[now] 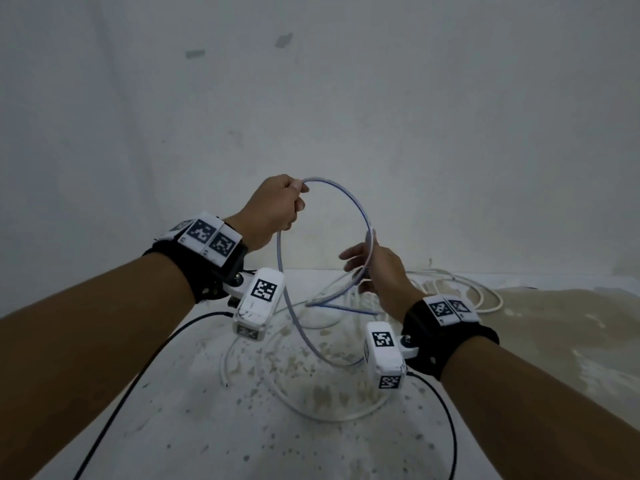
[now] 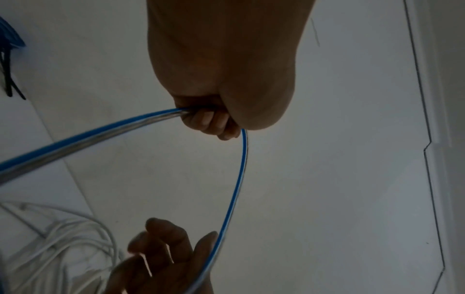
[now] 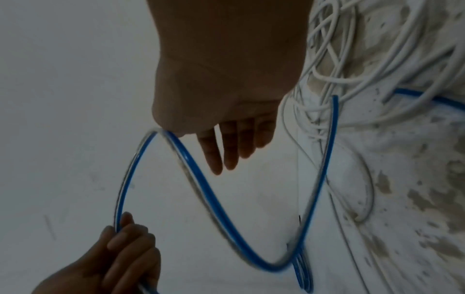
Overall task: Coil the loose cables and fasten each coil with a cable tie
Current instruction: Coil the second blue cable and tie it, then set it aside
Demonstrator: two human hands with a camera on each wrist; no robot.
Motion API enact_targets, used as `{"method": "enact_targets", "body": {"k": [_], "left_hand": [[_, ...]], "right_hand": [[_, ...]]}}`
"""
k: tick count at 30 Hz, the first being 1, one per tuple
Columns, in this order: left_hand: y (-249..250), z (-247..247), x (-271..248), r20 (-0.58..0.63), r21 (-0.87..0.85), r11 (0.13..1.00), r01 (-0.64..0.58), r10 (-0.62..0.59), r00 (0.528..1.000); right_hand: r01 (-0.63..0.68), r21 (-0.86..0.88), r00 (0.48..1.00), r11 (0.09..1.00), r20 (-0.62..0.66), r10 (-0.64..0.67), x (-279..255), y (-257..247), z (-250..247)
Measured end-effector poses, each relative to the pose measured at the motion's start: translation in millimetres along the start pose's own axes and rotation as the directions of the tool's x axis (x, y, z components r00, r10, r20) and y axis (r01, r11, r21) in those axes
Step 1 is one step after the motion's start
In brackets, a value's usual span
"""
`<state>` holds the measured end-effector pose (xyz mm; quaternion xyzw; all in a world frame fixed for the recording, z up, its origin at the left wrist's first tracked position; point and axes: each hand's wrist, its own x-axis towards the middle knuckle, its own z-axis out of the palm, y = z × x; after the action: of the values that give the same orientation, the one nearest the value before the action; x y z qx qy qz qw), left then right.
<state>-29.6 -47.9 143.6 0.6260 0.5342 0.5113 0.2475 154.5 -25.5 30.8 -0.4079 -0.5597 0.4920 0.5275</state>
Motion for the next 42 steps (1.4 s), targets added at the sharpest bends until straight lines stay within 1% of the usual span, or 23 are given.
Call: {"method": "enact_targets", "body": {"k": [5,7,8,10,12,14,17,20,21,22,23,24,25,26,27,28,29,30,34,36,39,40,42], "left_hand": [[12,-11,5,-0.123,0.035,0.998,-0.044,0.048,0.991],[12,-16,6,-0.112,0.06,0.997,-0.039,0.045,0.993],[9,-17,4,-0.097,0.086,0.996,-0.038,0.046,0.994],[2,-16,0,-0.048,0.175,0.984,-0.043,0.052,0.997],[-10,-13,-8,0.034,0.285,0.958,-0.041,0.033,0.999],[-29,-12,-19,0.143,0.343,0.939,-0.027,-0.024,0.989],[-72,-16,-44,0.308,0.465,0.882,-0.072,-0.085,0.948],[-117,-20,-68,0.43,0.642,0.756,-0.13,-0.214,0.877],[-128,-21,-75,0.452,0.651,0.753,-0.094,-0.285,0.846],[-135,-21,-80,0.466,0.612,0.791,0.003,-0.365,0.806],[-140,-21,-84,0.479,0.545,0.828,0.135,-0.439,0.76],[-143,-21,-87,0.488,0.481,0.844,0.235,-0.481,0.728],[-144,-20,-89,0.485,0.429,0.855,0.293,-0.491,0.723],[-143,-18,-90,0.474,0.373,0.864,0.339,-0.491,0.731],[-142,-16,-90,0.472,0.301,0.874,0.382,-0.484,0.737],[-141,-13,-90,0.48,0.23,0.879,0.418,-0.476,0.737],[-138,-9,-91,0.501,0.186,0.881,0.436,-0.466,0.729],[-136,-4,-92,0.53,0.179,0.884,0.432,-0.456,0.715],[-126,25,-101,0.607,0.215,0.879,0.425,-0.461,0.647],[-123,38,-102,0.644,0.151,0.86,0.488,-0.46,0.611],[-120,50,-102,0.744,0.059,0.835,0.548,-0.403,0.534],[-118,51,-102,0.764,0.057,0.849,0.525,-0.375,0.525],[-113,48,-102,0.762,0.105,0.931,0.349,-0.301,0.574]], "right_hand": [[-0.09,0.252,0.952,0.964,0.306,0.008,-7,-17,11],[-0.071,0.295,0.947,0.953,0.32,-0.028,-6,-25,10],[-0.052,0.266,0.957,0.963,0.288,-0.028,-6,-30,9],[-0.03,0.071,0.984,0.997,0.179,0.017,-1,-36,4],[-0.08,-0.045,0.996,0.996,0.043,0.081,4,-38,-2],[-0.152,0.091,0.986,0.984,-0.052,0.157,10,-39,-14],[-0.15,0.29,0.97,0.945,-0.143,0.198,20,-37,-42],[-0.139,0.237,0.949,0.962,-0.245,0.198,25,-23,-66],[-0.132,0.189,0.948,0.973,-0.264,0.18,28,-17,-70],[-0.113,0.085,0.958,0.99,-0.254,0.132,29,-10,-72],[-0.191,0.02,0.966,0.981,-0.172,0.191,24,-10,-69],[-0.263,-0.28,0.959,0.923,-0.18,0.219,25,-3,-67],[-0.151,-0.625,0.985,0.765,-0.161,0.063,30,7,-71],[-0.139,-0.642,0.986,0.754,-0.162,0.044,34,13,-73],[-0.247,-0.361,0.963,0.899,-0.193,0.187,37,13,-72],[-0.205,-0.172,0.972,0.963,-0.15,0.18,38,13,-73],[-0.173,-0.199,0.967,0.965,-0.219,0.128,38,18,-70],[-0.193,-0.171,0.955,0.966,-0.26,0.145,35,17,-67],[-0.152,-0.164,0.943,0.975,-0.32,0.093,29,11,-62],[-0.13,-0.191,0.945,0.973,-0.32,0.063,28,9,-66],[-0.165,-0.155,0.953,0.974,-0.281,0.117,26,6,-76],[-0.202,-0.171,0.951,0.964,-0.269,0.151,25,4,-81],[-0.253,-0.173,0.94,0.952,-0.277,0.199,25,1,-93]]}}
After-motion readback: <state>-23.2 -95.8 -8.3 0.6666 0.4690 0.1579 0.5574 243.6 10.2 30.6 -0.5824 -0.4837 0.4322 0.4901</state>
